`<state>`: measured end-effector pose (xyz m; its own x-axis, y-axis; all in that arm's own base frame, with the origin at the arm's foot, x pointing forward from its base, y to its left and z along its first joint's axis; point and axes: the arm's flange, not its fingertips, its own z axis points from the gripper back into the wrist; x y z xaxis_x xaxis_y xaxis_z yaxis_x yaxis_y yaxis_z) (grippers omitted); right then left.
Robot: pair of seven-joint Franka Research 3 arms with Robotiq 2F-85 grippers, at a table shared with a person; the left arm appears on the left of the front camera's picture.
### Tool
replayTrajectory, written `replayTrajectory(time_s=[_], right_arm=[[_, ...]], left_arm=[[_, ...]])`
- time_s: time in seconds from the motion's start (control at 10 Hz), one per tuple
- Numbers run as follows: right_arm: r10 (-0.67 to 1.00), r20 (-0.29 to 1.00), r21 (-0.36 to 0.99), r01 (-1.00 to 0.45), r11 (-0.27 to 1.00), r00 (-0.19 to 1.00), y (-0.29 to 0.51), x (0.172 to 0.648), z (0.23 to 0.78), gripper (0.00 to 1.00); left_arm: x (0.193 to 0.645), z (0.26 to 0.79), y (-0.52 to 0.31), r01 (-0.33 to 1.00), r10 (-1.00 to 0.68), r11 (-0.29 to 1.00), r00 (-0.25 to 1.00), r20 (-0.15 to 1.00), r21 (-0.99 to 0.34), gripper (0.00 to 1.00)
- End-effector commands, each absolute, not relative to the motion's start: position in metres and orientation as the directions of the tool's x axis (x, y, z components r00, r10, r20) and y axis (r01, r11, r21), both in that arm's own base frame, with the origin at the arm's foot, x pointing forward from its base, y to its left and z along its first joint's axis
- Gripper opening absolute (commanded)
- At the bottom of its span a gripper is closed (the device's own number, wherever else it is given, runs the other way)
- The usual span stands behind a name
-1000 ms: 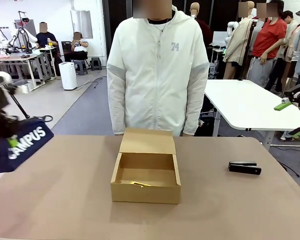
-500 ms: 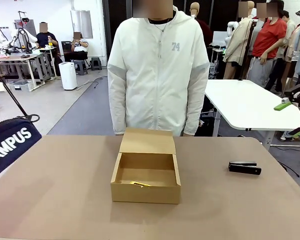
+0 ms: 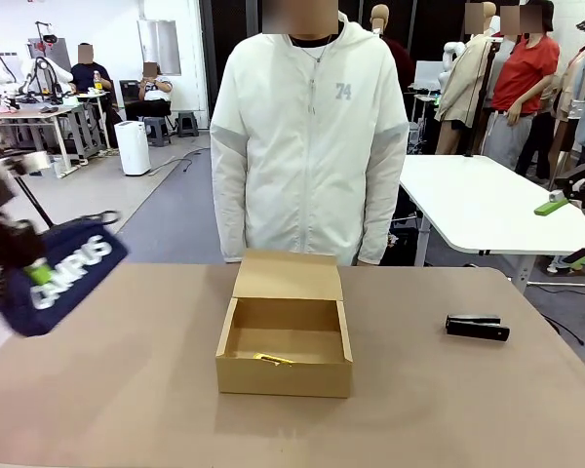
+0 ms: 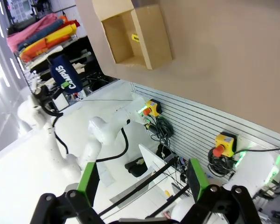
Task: Pack the items into the box.
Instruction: Pick up the item indicated by the person and place it inside the Mailer Box.
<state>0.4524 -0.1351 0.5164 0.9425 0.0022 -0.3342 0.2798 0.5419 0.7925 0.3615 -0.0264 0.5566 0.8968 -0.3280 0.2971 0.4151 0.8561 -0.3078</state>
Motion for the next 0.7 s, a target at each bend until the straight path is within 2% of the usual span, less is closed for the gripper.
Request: replayTrajectory(time_s=[0.0,0.2,0.3,0.5,0.6], right_arm=[[-0.005,-0.331,0.788,0.280,0.548,0.943,-0.133,0.451,0.518,1.00],[-0.005,-0.331,0.788,0.280,0.548,0.943,-0.133,0.451,0.518,1.00],[-0.005,-0.331,0.788,0.280,0.548,0.943,-0.133,0.451,0.518,1.00],[-0.005,-0.331,0.788,0.280,0.548,0.943,-0.133,0.451,0.518,1.00],[-0.005,-0.331,0.788,0.280,0.548,0.943,-0.133,0.451,0.518,1.00]], left_arm=[[0.404,0.580,-0.116,0.646,-0.566,0.735,0.752,0.338,-0.207,0.00],[0.418,0.589,-0.220,0.849,-0.800,0.526,0.512,0.314,-0.045,0.00],[0.421,0.584,-0.257,0.906,-0.870,0.420,0.383,0.312,0.059,0.00],[0.430,0.559,-0.307,0.972,-0.948,0.175,0.122,0.294,0.159,0.00],[0.435,0.538,-0.328,0.974,-0.957,0.122,0.065,0.282,0.190,0.00]])
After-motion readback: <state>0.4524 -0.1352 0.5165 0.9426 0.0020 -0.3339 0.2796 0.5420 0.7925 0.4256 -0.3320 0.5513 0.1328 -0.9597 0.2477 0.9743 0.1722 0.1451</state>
